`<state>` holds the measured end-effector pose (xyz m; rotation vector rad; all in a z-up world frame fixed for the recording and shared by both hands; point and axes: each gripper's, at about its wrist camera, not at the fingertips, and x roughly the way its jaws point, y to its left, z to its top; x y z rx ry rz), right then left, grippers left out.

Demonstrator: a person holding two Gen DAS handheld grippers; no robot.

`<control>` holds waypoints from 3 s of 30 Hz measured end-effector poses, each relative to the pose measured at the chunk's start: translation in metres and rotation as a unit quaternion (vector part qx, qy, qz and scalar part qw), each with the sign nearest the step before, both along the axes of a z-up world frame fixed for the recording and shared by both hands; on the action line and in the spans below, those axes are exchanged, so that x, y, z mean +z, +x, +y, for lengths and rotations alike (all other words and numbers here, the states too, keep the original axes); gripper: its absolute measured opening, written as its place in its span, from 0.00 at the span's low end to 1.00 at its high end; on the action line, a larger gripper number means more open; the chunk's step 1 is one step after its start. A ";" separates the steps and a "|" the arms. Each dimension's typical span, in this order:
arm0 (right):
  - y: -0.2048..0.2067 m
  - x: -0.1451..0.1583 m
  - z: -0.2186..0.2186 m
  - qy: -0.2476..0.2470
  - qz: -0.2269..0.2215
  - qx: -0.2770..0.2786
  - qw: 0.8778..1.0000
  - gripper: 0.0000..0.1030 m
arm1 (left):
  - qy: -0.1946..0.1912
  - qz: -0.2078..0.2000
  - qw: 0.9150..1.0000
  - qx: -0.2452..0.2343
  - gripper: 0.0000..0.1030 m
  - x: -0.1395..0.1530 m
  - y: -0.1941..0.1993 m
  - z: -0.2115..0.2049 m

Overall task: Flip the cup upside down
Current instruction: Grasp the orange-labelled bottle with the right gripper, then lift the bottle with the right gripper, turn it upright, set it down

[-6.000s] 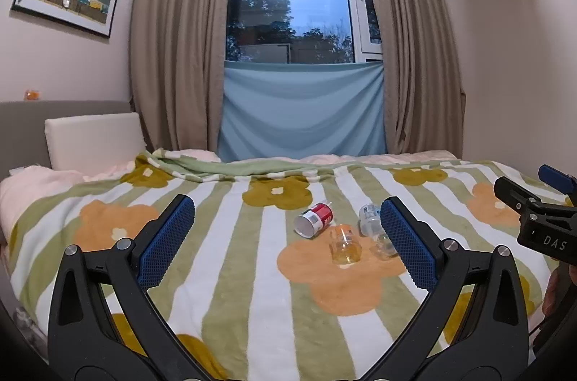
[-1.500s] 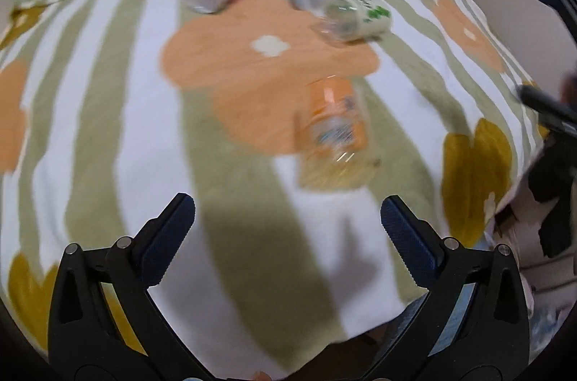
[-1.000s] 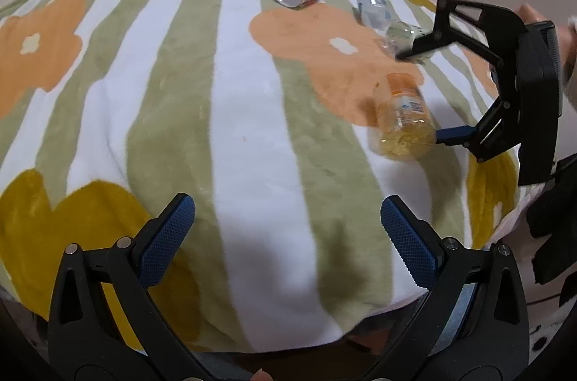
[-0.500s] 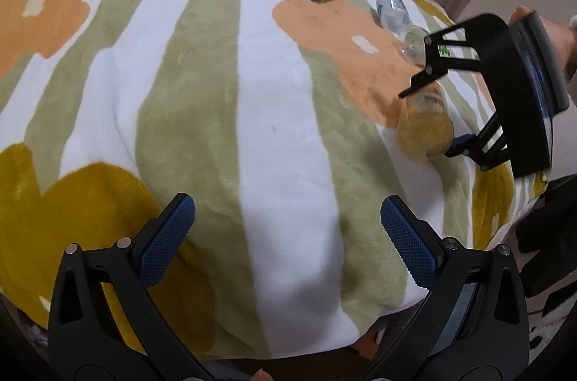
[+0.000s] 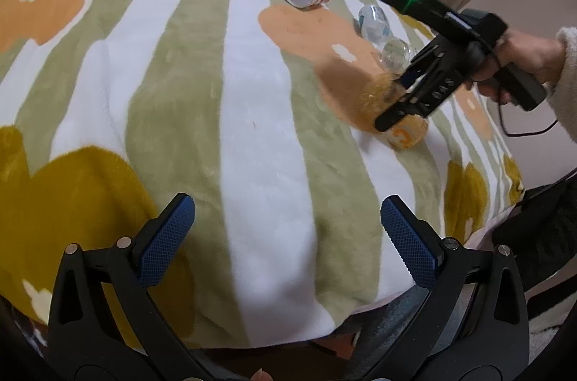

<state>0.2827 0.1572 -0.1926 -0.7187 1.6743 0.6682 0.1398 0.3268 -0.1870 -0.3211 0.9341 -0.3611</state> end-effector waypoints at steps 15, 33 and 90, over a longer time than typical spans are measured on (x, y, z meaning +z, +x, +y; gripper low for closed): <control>-0.012 -0.025 0.017 -0.053 -0.034 0.066 0.996 0.62 | -0.014 0.005 1.000 -0.006 1.00 0.001 -0.007 0.003; 0.004 -0.003 0.018 -0.021 -0.029 0.031 0.999 0.54 | -0.022 0.011 1.000 -0.009 1.00 -0.002 -0.010 0.000; -0.135 0.048 -0.087 0.330 -0.388 -0.264 0.819 0.99 | 0.025 -0.117 0.993 0.016 1.00 0.063 -0.038 -0.011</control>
